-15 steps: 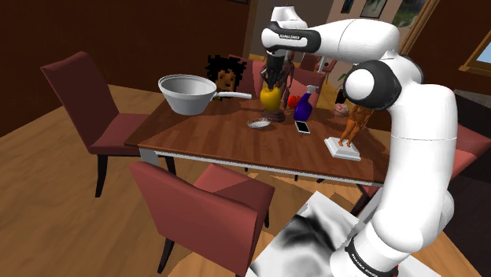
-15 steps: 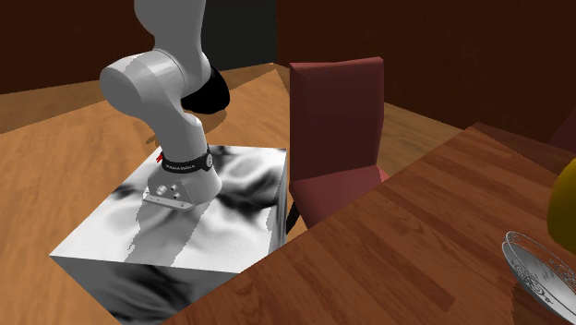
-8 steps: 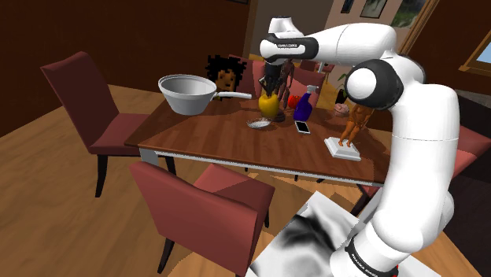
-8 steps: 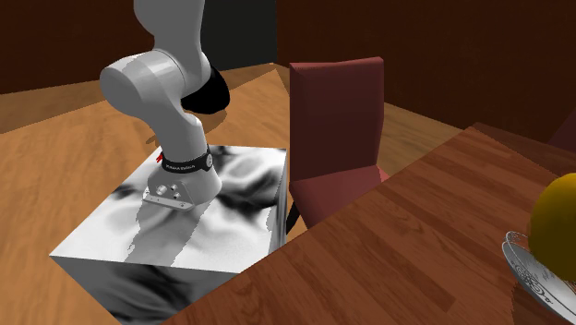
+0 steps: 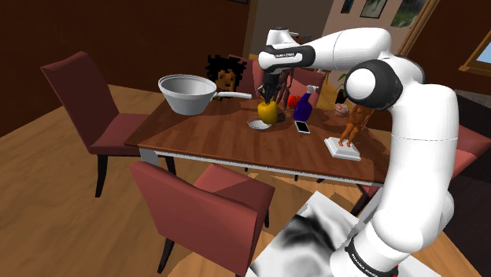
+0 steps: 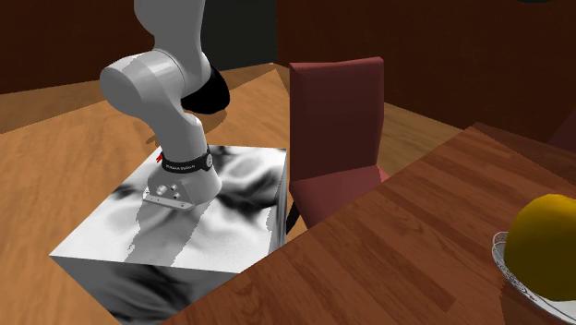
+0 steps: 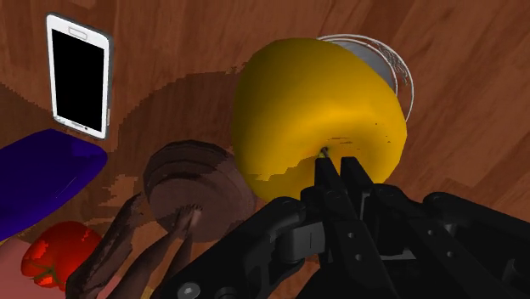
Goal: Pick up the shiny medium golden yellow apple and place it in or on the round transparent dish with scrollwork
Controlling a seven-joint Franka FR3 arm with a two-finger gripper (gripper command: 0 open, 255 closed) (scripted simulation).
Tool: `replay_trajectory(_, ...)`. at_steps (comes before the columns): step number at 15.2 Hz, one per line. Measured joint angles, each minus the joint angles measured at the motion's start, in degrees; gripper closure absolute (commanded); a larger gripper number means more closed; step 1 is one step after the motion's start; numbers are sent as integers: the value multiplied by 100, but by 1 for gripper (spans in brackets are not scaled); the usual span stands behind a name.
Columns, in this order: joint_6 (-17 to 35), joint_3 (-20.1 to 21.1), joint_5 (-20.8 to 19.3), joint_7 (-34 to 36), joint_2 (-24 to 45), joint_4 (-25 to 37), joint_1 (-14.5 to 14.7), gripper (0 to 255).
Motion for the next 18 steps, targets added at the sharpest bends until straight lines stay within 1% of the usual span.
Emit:
replay_trajectory(6,20,0,-1,5,10,-8,1,255)
replay_trajectory(7,20,0,-1,5,10,-7,1,0)
replay_trajectory(13,20,0,-1,5,10,-5,1,0)
replay_trajectory(18,-550,19,1,-1,-133,423,69,0)
